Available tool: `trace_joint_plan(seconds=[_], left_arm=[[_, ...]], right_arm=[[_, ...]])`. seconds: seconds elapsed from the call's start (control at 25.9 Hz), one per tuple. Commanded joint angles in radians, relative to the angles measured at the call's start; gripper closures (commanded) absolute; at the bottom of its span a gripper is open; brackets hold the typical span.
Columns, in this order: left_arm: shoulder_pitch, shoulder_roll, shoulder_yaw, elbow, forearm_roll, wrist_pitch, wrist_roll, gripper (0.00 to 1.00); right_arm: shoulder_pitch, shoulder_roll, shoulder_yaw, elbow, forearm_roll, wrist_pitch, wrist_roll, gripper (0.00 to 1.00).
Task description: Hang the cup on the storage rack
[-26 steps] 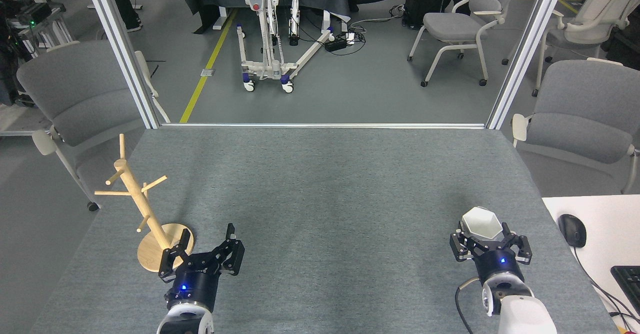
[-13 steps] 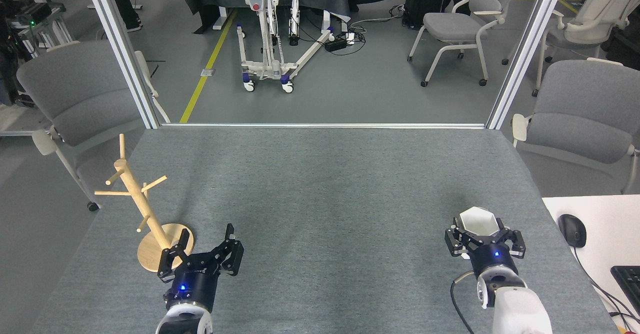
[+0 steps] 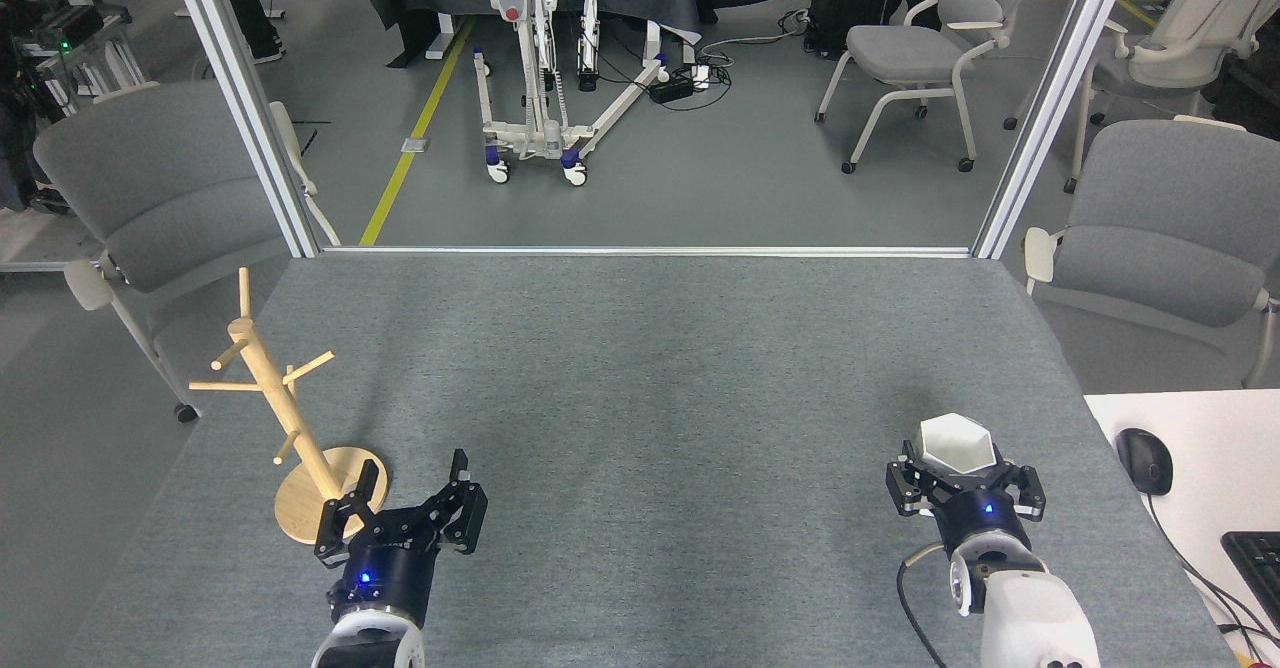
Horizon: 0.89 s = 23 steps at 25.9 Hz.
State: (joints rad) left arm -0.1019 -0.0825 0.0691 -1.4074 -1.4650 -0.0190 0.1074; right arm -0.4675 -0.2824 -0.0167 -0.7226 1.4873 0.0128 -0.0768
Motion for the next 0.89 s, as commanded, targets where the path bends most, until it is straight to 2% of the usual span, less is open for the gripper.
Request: trace_joint_plan(seconds=[0.0,0.54,0.77,0.85], left_arm=[[0.001,-0.003,0.0,-0.004,0.0,0.001,0.003,0.01],[0.005,-0.007,-0.002,-0.012,0.005,-0.001,0.0,0.01],[0.005,-0.005,0.0,-0.012,0.005,-0.027,0.0,0.01],[0.005,-0.003,0.0,-0.012,0.005,-0.029,0.0,0.01]], right_arm=[[0.0,0.0,0.0,0.002,-0.012,-0.001,0.0,0.01],[-0.011,-0.004,0.0,0.002,-0.021,-0.002,0.0,0.05],[-0.011,-0.006,0.0,0.002,-0.021,-0.007,0.0,0.14],[-0.011,-0.008,-0.002,0.002,-0.021,-0.031,0.0,0.25]])
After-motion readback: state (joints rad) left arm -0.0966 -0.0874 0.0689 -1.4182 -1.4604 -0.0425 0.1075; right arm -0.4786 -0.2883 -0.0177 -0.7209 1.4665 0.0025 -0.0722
